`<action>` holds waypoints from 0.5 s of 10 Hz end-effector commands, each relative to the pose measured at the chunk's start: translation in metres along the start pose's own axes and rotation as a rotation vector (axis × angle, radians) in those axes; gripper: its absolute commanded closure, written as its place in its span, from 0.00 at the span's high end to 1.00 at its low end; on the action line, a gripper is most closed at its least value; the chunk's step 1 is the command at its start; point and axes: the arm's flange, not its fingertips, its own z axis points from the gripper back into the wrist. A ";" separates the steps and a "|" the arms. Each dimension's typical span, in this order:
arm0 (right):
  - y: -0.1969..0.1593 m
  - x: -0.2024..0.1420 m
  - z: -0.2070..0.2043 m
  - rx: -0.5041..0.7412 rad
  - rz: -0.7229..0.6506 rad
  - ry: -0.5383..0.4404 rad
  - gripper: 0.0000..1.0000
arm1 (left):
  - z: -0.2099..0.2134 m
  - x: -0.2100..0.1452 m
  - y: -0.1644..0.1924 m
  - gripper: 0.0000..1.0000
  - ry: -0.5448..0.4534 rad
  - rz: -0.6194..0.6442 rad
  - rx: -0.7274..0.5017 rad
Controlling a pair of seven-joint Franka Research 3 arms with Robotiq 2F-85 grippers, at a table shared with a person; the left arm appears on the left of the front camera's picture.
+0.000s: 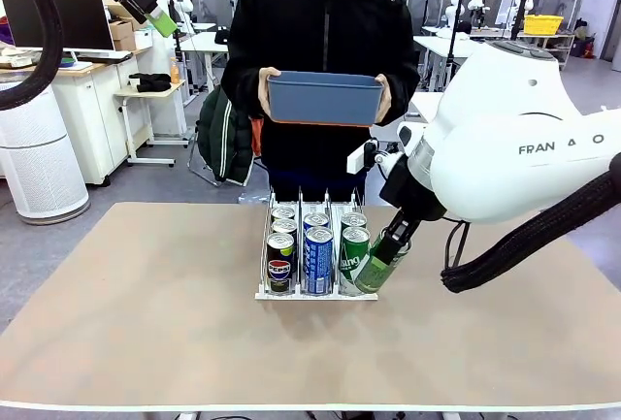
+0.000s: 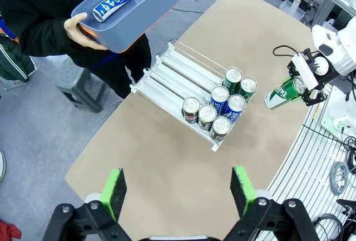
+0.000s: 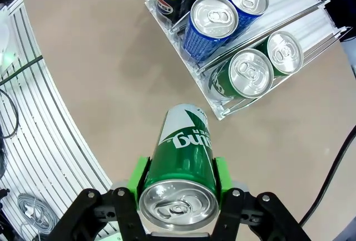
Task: Fill the beverage cans into the dispenser.
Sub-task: Place the picked Sprite in the line of the Automatic Can Dispenser with the same cans.
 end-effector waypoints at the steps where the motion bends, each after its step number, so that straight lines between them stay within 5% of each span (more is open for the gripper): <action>1: -0.007 0.011 -0.007 -0.008 -0.024 -0.028 0.58 | 0.000 -0.002 0.000 1.00 0.001 -0.001 -0.004; 5: -0.019 0.024 -0.023 -0.029 -0.038 -0.063 0.58 | 0.000 -0.002 0.000 1.00 0.001 -0.001 -0.004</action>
